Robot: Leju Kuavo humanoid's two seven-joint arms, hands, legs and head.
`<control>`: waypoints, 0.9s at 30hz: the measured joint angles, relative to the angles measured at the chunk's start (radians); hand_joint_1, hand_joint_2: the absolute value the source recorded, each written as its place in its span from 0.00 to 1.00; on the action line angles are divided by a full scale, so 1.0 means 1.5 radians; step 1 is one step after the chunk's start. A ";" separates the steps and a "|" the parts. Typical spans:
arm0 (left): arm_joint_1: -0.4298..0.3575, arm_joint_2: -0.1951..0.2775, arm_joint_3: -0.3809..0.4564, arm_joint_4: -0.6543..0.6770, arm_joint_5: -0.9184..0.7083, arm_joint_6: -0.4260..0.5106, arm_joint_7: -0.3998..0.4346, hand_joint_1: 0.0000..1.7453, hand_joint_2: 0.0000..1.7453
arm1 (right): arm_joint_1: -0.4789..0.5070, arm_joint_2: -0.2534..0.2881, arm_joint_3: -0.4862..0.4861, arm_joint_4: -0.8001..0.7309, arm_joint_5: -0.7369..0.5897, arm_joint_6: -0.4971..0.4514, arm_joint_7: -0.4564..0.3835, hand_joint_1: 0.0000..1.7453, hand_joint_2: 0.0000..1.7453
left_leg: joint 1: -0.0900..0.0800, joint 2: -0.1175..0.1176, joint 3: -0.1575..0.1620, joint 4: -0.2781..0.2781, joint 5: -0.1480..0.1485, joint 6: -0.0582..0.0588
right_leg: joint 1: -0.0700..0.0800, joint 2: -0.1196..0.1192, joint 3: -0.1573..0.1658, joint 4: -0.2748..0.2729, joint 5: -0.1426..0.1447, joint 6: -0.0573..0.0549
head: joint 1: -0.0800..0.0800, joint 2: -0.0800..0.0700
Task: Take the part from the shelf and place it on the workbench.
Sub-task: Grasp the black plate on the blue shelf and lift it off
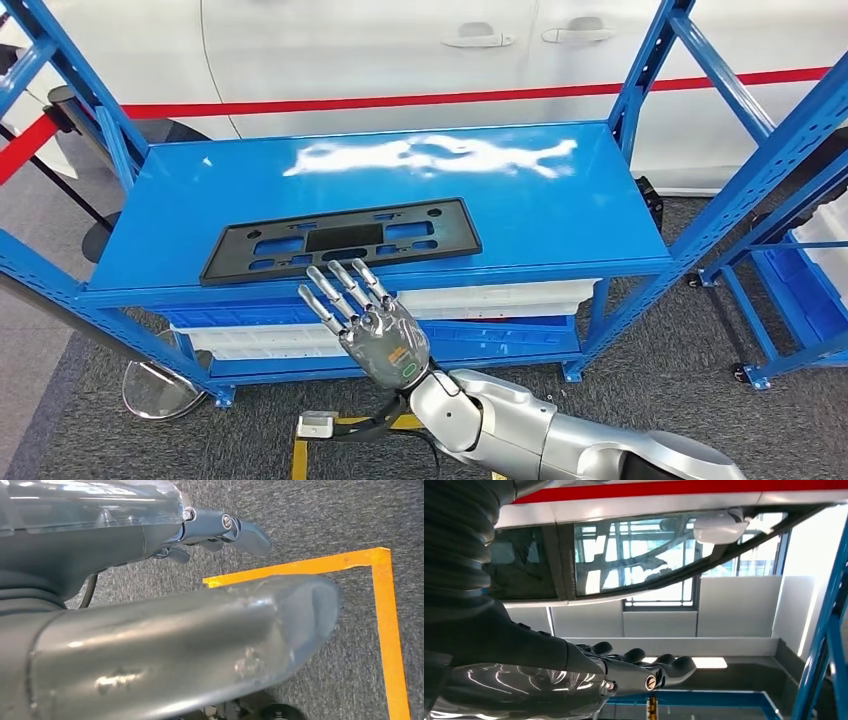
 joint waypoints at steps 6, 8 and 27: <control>-0.004 0.003 0.016 0.000 -0.014 -0.021 -0.002 0.00 0.00 | 0.003 0.034 0.042 0.109 0.000 -0.001 0.000 0.00 1.00 | 0.008 -0.002 0.073 -0.166 0.082 -0.006 | -0.005 0.004 -0.002 0.016 -0.013 0.022 | -0.003 0.000; -0.006 0.003 0.022 0.000 -0.019 -0.021 -0.002 0.00 0.00 | 0.010 0.045 0.051 0.146 0.000 -0.001 0.000 0.00 1.00 | 0.005 -0.003 0.072 -0.166 0.082 0.007 | -0.005 0.004 -0.002 0.015 -0.012 0.029 | -0.002 0.000; -0.004 0.006 0.066 0.001 -0.025 -0.028 -0.004 0.00 0.00 | 0.077 0.054 -0.028 0.173 -0.001 -0.002 -0.043 0.00 1.00 | -0.010 0.000 0.058 -0.118 0.042 0.013 | 0.008 -0.001 -0.006 0.001 0.004 -0.005 | -0.001 0.000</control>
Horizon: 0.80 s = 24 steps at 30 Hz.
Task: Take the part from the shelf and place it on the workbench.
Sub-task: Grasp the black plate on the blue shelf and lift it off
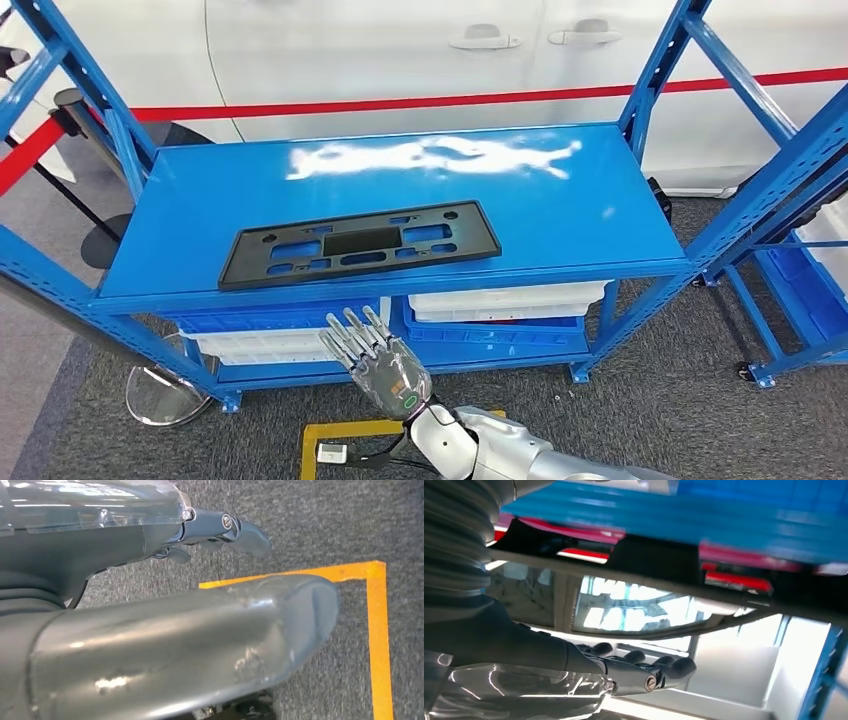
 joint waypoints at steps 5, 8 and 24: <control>0.006 0.000 0.016 0.000 -0.002 0.001 0.000 0.00 0.00 | 0.054 -0.008 -0.097 -0.087 0.000 0.000 -0.105 0.00 1.00 | 0.014 0.001 -0.048 0.104 -0.029 -0.019 | -0.004 -0.001 0.002 0.003 -0.004 0.003 | -0.001 0.000; 0.006 0.000 0.028 0.000 -0.008 0.001 0.000 0.00 0.00 | 0.095 -0.003 -0.183 -0.155 0.000 0.000 -0.210 0.00 1.00 | 0.019 0.000 0.010 -0.014 0.024 -0.024 | -0.007 0.000 0.000 0.016 -0.013 0.015 | -0.002 0.000; 0.006 -0.006 0.060 0.000 -0.028 0.000 0.000 0.00 0.00 | 0.173 0.032 -0.366 -0.268 0.000 -0.001 -0.335 0.00 1.00 | 0.007 -0.002 0.027 -0.049 0.029 0.015 | 0.000 0.003 -0.017 0.047 -0.015 0.017 | 0.006 0.000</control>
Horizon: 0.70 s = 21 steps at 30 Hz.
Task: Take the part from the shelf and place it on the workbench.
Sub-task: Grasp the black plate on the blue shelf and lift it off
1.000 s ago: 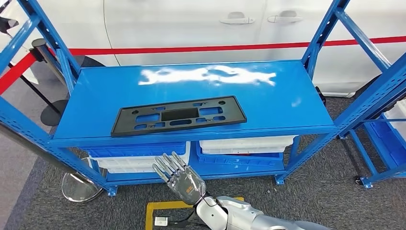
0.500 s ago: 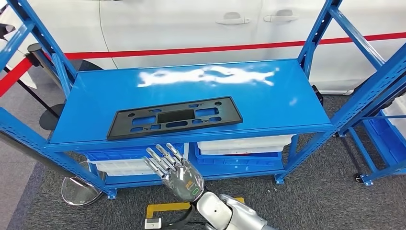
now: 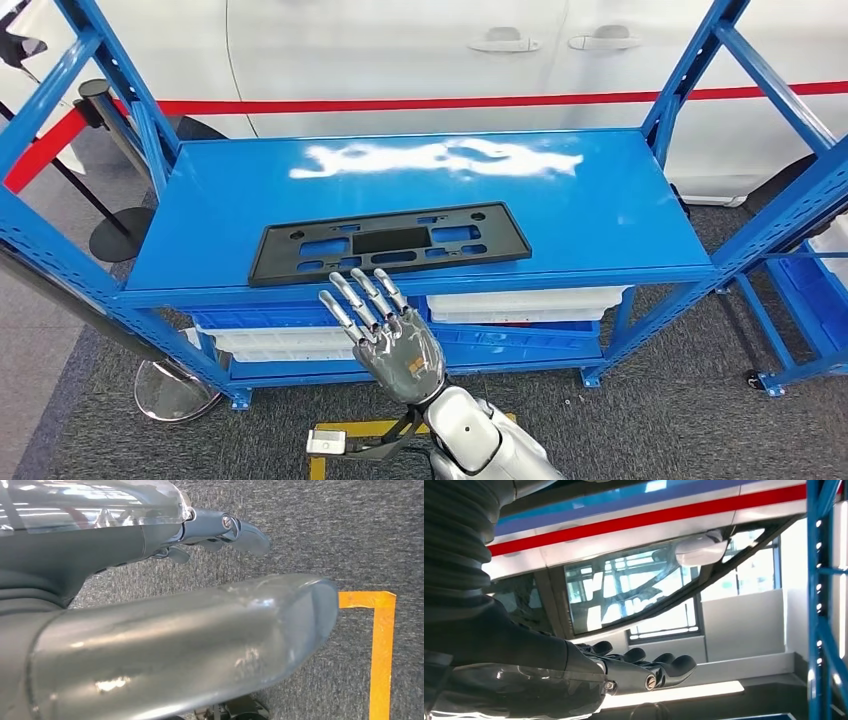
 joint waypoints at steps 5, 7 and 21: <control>-0.002 -0.001 0.003 0.000 -0.008 -0.001 0.000 0.00 0.00 | 0.001 0.006 -0.012 0.000 0.000 0.000 0.002 0.00 1.00 | 0.000 0.002 -0.003 0.008 -0.009 -0.018 | -0.002 0.001 0.016 -0.038 0.005 -0.006 | -0.001 0.000; -0.003 0.000 0.004 0.000 -0.010 -0.001 0.000 0.00 0.00 | 0.000 0.009 -0.013 0.002 0.000 0.000 0.008 0.00 1.00 | 0.002 0.002 -0.027 0.061 -0.040 -0.025 | -0.004 -0.001 0.023 -0.045 0.007 -0.010 | -0.003 0.000; -0.009 0.003 0.015 0.000 -0.049 -0.004 0.006 0.00 0.00 | -0.014 0.022 -0.005 0.100 0.000 0.016 0.045 0.00 1.00 | 0.008 0.002 -0.008 0.001 0.005 -0.004 | -0.004 0.000 0.019 0.000 -0.035 0.016 | 0.000 0.000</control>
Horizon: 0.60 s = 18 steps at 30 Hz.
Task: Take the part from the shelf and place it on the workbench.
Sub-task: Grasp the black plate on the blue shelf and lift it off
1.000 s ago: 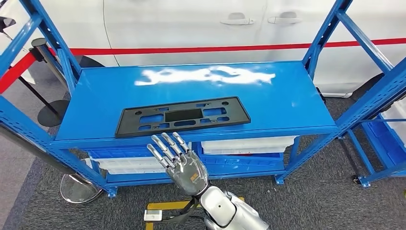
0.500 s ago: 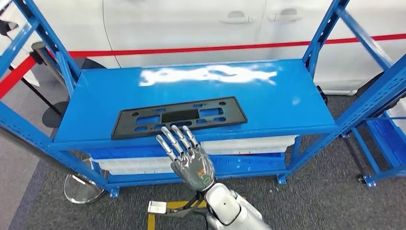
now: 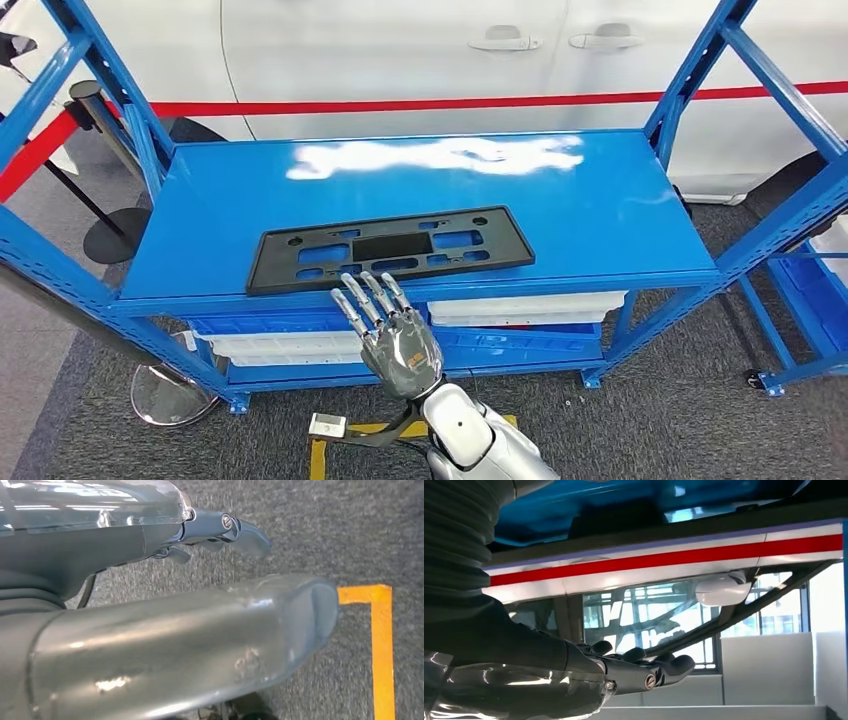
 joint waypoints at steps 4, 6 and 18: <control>-0.002 0.001 0.004 0.000 -0.004 0.000 0.001 0.00 0.00 | 0.002 0.003 0.000 0.034 0.000 -0.001 0.000 0.00 1.00 | -0.002 0.000 0.003 -0.002 -0.003 0.008 | -0.002 0.000 -0.084 0.151 -0.057 0.006 | 0.004 0.000; -0.001 0.001 0.005 0.000 -0.007 0.000 0.003 0.00 0.00 | 0.004 0.004 -0.001 0.046 0.000 0.000 -0.001 0.00 1.00 | -0.003 -0.002 0.008 -0.002 -0.006 0.009 | -0.002 0.000 -0.088 0.140 -0.028 0.002 | 0.004 0.000; -0.003 0.002 0.016 0.000 -0.016 -0.006 0.007 0.00 0.00 | 0.005 0.023 -0.015 0.089 0.000 0.003 -0.002 0.00 1.00 | -0.002 0.000 -0.042 0.126 -0.081 -0.023 | 0.002 0.000 0.005 -0.047 0.041 -0.035 | 0.001 0.000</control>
